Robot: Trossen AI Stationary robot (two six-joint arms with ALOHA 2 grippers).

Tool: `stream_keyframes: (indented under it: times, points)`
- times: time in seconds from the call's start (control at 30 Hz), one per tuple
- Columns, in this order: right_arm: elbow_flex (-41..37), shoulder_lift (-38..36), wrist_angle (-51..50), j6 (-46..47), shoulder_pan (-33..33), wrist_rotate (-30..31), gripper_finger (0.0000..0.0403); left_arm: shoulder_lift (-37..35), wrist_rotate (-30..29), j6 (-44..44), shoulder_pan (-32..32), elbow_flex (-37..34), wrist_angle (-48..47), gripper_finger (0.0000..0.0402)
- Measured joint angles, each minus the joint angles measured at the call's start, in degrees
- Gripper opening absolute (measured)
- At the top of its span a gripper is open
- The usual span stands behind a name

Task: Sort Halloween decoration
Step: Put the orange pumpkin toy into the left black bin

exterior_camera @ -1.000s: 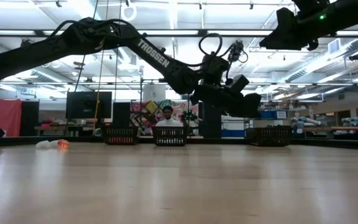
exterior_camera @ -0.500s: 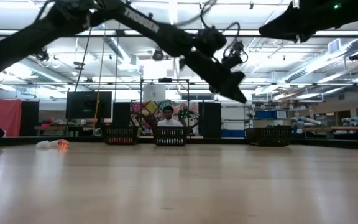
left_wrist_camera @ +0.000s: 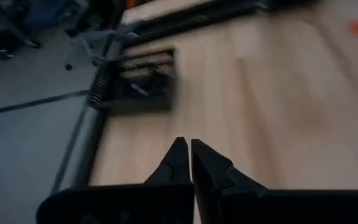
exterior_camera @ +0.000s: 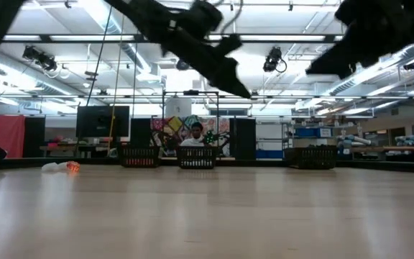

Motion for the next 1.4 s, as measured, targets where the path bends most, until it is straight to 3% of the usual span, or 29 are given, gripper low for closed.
stream_keyframes:
  times: [0.13, 0.33, 0.43, 0.6, 0.87, 1.0, 1.2, 1.4]
  points:
    - [0.7, 5.2, -8.5, 8.5, -0.7, -5.6, 0.0171, -8.3, -1.0, 0.1, -2.9, -10.1, 2.8, 0.0000]
    - [6.1, 13.2, -21.1, 13.6, 1.0, -9.7, 0.0171, -18.3, -3.2, 0.0, -5.8, -21.5, 4.0, 0.0000]
    - [9.3, 17.4, -25.6, 15.6, 3.3, -10.9, 0.0171, -22.7, -5.1, -1.6, -6.5, -26.7, 5.8, 0.0000]
    - [17.8, 24.0, -41.4, 19.9, 6.7, -13.9, 0.0171, -29.2, -5.6, -3.7, -6.7, -35.0, 7.4, 0.0000]
    - [28.3, 37.4, -50.0, 21.3, 11.5, -14.9, 0.0171, -37.7, -7.6, -4.6, -7.0, -44.6, 14.1, 0.0000]
    - [31.5, 43.6, -60.2, 27.5, 13.9, -15.9, 0.0173, -41.7, -9.1, -4.3, -7.0, -49.7, 17.5, 0.0000]
    - [30.1, 47.2, -65.3, 32.8, 13.9, -25.9, 0.0196, -45.6, -9.2, -4.3, -7.0, -52.7, 20.5, 0.0000]
    - [28.7, 48.1, -65.2, 30.7, 13.6, -24.4, 0.0216, -45.9, -9.1, -4.5, -7.0, -52.5, 20.5, 0.0000]
